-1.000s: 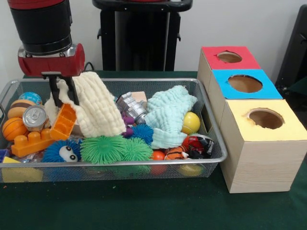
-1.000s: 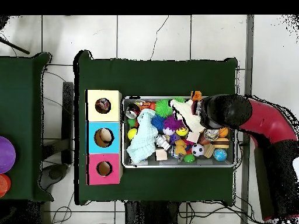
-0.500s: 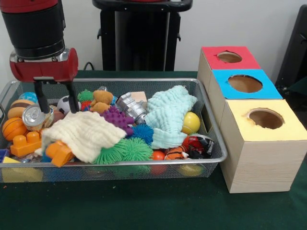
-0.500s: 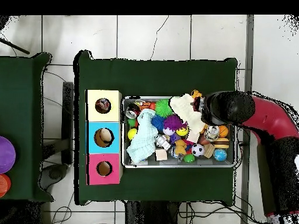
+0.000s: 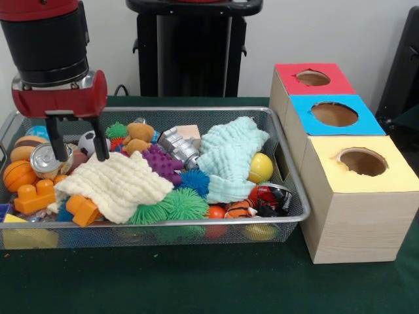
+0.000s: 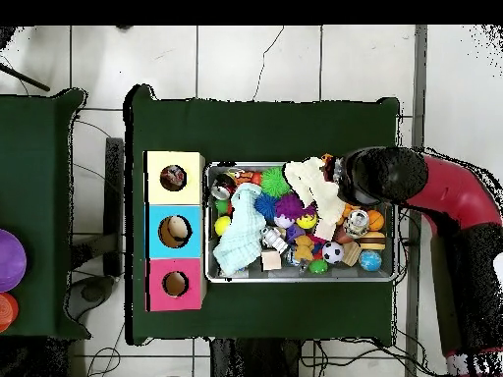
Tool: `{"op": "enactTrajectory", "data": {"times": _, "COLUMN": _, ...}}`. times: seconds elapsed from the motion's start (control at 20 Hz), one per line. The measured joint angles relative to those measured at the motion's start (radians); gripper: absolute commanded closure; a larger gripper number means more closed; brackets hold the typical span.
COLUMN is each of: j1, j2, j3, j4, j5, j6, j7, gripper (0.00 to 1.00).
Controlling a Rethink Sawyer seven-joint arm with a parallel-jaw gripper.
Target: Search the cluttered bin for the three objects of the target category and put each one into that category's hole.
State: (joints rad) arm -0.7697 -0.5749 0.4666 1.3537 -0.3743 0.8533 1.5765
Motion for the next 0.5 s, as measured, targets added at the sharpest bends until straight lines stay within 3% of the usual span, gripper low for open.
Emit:
{"op": "enactTrajectory", "data": {"times": 0.35, "j1": 0.039, "j2": -0.037, "j3": -0.007, "j4": 0.067, "j5": -0.029, "j6": -0.067, "j7": 0.0, "gripper": 0.0}}
{"op": "enactTrajectory", "data": {"times": 0.5, "j1": 0.089, "j2": -0.074, "j3": -0.025, "j4": 0.135, "j5": -0.03, "j6": -0.139, "j7": 0.0, "gripper": 0.0}}
